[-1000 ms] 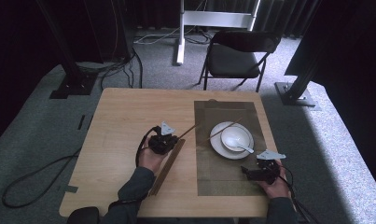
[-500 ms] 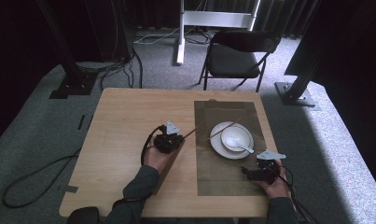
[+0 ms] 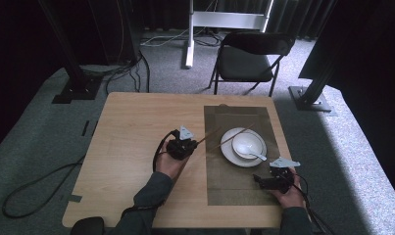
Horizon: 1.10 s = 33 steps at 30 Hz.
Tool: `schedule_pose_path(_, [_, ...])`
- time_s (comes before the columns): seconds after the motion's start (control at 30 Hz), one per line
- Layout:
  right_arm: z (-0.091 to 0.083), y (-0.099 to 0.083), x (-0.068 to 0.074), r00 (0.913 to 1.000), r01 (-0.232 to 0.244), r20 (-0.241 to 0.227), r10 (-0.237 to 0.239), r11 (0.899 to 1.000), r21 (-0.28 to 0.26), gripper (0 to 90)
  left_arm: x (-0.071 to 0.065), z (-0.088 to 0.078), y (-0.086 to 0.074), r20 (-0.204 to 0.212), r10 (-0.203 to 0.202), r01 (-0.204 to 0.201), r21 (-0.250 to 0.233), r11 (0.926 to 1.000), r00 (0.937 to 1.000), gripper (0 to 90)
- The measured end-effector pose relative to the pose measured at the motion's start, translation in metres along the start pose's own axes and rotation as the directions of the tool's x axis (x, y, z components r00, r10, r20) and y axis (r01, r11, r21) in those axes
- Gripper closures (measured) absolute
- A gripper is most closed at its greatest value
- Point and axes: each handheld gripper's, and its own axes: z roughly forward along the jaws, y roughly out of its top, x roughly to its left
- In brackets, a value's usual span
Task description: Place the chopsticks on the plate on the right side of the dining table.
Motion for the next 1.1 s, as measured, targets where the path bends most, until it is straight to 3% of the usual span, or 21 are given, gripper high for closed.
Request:
schedule_pose_path(0.63, [0.000, 0.000, 0.000, 1.0000, 0.000, 0.000, 0.000, 1.000, 0.000, 11.5, -0.008, 0.011, 0.013, 0.040, 0.038, -0.037, -0.028, 0.9989, 0.9985, 85.3])
schedule_pose_path(1.1, [0.000, 0.000, 0.000, 1.0000, -0.001, 0.000, 0.001, 1.000, 0.001, 11.5, -0.015, 0.027, 0.026, 0.081, 0.074, -0.071, -0.040, 0.9967, 0.9939, 85.3])
